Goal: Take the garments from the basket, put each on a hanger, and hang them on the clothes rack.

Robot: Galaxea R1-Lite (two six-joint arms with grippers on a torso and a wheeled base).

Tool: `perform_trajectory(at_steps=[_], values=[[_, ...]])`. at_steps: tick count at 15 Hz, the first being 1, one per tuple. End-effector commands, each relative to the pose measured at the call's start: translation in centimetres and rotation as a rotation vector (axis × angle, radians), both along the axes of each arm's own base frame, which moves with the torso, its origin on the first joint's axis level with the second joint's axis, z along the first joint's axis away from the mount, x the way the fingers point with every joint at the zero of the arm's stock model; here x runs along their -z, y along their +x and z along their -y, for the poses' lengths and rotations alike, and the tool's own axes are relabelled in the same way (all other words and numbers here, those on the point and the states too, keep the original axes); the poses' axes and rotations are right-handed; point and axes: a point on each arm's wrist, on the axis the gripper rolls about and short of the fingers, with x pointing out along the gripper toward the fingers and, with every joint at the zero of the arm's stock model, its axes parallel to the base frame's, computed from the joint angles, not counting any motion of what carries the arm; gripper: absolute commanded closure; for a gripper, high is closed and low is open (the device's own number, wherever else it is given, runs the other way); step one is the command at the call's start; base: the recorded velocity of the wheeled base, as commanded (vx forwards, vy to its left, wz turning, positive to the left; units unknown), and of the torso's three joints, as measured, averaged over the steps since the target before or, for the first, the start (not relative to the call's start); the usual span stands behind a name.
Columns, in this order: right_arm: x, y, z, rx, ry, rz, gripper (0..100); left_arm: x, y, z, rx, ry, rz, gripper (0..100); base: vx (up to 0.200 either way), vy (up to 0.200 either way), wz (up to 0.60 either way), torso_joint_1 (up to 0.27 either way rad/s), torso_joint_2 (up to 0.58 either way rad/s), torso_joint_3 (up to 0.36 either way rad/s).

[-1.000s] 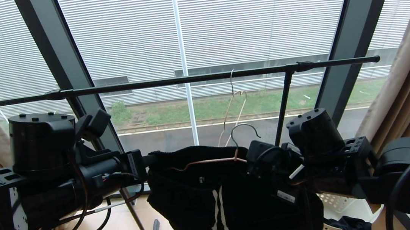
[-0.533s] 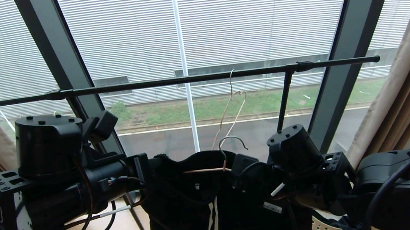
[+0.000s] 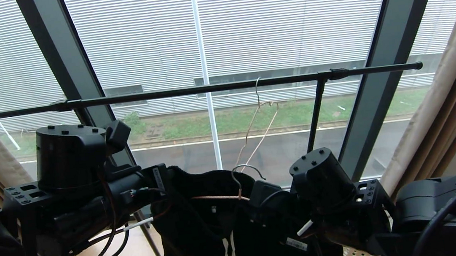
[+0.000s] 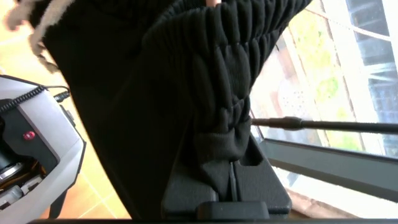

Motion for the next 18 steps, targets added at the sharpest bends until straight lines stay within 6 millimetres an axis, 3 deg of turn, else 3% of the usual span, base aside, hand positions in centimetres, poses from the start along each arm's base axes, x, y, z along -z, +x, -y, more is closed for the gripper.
perform_trajectory(at_steps=[1, 4, 10, 18], values=[[-0.5, -0.7, -0.3, -0.023, 0.011, 0.009, 100, 0.8, 0.7, 0.4, -0.024, 0.024, -0.017, 100, 0.000, 0.000, 0.00, 0.000, 0.00, 0.000], [-0.6, -0.7, -0.4, -0.024, 0.014, 0.014, 100, 0.7, 0.5, 0.5, -0.017, 0.025, -0.014, 100, 0.000, 0.000, 0.00, 0.000, 0.00, 0.000], [-0.9, 0.4, -0.3, 0.069, 0.120, 0.001, 100, 0.1, -2.3, 1.7, 0.088, 0.016, 0.008, 100, 0.000, 0.000, 0.00, 0.000, 0.00, 0.000], [-2.1, 1.5, -0.4, 0.154, 0.232, -0.003, 100, 0.9, -3.2, 1.6, 0.136, 0.077, 0.006, 100, 0.000, 0.000, 0.00, 0.000, 0.00, 0.000]])
